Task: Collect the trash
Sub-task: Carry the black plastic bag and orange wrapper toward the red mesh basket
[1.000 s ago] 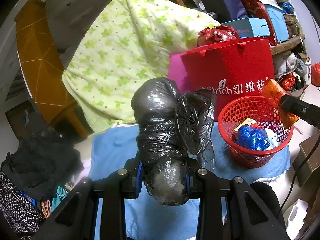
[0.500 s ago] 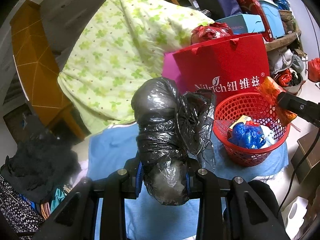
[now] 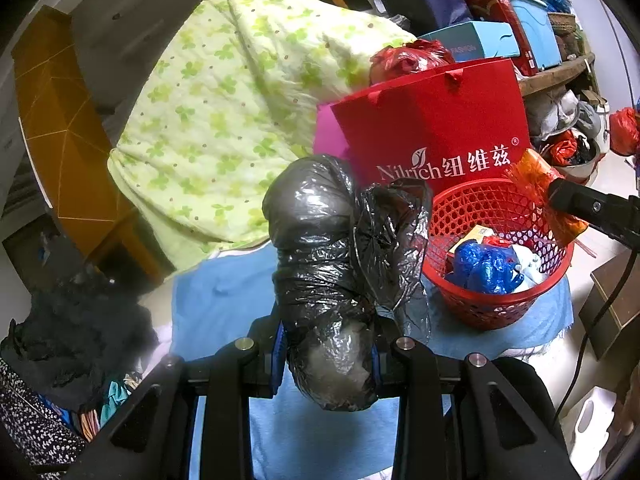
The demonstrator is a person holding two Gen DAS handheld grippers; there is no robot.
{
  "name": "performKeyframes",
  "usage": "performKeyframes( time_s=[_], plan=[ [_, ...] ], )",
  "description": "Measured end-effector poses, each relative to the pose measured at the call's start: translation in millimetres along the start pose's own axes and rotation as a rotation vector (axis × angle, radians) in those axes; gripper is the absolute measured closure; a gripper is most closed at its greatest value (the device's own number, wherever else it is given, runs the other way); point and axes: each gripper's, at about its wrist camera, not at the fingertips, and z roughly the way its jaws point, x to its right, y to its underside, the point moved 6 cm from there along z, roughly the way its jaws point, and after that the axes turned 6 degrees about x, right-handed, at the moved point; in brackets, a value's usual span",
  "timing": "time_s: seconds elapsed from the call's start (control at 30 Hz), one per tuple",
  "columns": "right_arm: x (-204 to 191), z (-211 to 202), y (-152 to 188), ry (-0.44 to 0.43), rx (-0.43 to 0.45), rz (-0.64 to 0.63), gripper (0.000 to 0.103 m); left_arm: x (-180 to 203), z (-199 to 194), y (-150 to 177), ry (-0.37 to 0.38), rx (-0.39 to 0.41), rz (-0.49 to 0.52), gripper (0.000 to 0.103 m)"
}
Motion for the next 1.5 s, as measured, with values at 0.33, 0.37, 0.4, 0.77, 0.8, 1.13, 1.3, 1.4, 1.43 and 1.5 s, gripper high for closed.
performKeyframes(
  time_s=[0.33,0.37,0.4,0.77,0.8,1.13,1.3,1.4,1.43,1.5],
  plan=[
    [8,0,-1,0.009,0.0,0.014,0.062,6,3,0,0.015,-0.002,0.014,0.068],
    [8,0,-1,0.011,0.001,0.014,0.062,7,3,0,0.016,-0.002,0.015,0.068],
    [9,-1,-1,0.011,0.001,0.015,0.062,7,3,0,0.018,-0.003,0.016,0.068],
    [12,-2,-1,0.02,0.003,0.024,0.062,8,3,2,0.037,0.001,0.033,0.068],
    [12,-2,-2,0.021,0.004,0.025,0.062,8,3,2,0.038,0.002,0.035,0.068],
    [17,-2,-1,0.032,0.001,0.036,0.062,9,5,4,0.057,0.003,0.048,0.068],
    [19,-3,-1,0.038,0.003,0.038,0.062,7,6,5,0.064,0.003,0.053,0.068],
    [21,-3,-2,0.043,0.003,0.039,0.062,7,7,6,0.068,0.003,0.055,0.068],
    [21,-3,-1,0.043,0.002,0.041,0.062,7,8,6,0.069,0.002,0.056,0.068],
    [22,-2,-1,0.048,0.002,0.04,0.062,7,8,7,0.073,0.002,0.056,0.068]
  ],
)
